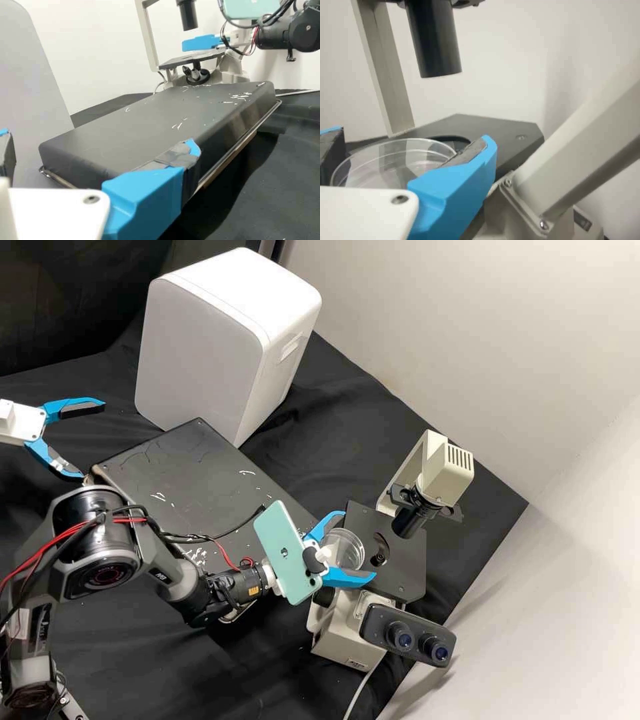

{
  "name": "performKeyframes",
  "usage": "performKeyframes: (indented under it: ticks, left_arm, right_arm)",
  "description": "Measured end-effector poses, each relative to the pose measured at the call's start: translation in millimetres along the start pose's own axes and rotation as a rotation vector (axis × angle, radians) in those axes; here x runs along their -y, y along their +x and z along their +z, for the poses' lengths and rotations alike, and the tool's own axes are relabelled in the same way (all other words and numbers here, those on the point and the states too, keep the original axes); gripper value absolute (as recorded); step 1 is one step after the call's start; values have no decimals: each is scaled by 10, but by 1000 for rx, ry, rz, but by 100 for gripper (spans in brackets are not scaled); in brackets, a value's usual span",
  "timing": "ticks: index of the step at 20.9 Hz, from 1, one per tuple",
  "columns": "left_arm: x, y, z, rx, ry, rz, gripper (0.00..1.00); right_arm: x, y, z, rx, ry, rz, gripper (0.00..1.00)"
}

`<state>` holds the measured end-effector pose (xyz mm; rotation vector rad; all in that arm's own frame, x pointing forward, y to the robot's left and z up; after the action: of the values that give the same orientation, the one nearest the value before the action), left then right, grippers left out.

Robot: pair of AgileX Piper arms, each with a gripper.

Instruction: Place the petri dish on the microscope

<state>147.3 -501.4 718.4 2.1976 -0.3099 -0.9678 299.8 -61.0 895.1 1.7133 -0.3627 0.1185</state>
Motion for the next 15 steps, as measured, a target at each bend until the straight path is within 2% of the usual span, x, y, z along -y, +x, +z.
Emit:
performKeyframes:
  ticks: [3,6,8,15]
  left_arm:
    - [11,4,-1,0,-2,-6,100]
    - [19,7,0,0,-4,-10,100]
    - [19,8,-3,-5,-7,-10,100]
    - [17,8,-12,-15,-4,-8,100]
  right_arm:
    - [54,68,12,1,-27,-7,0]
    - [166,156,34,5,-26,-24,0]
    - [207,204,40,4,-46,-25,0]
    - [259,327,82,8,-69,-19,0]
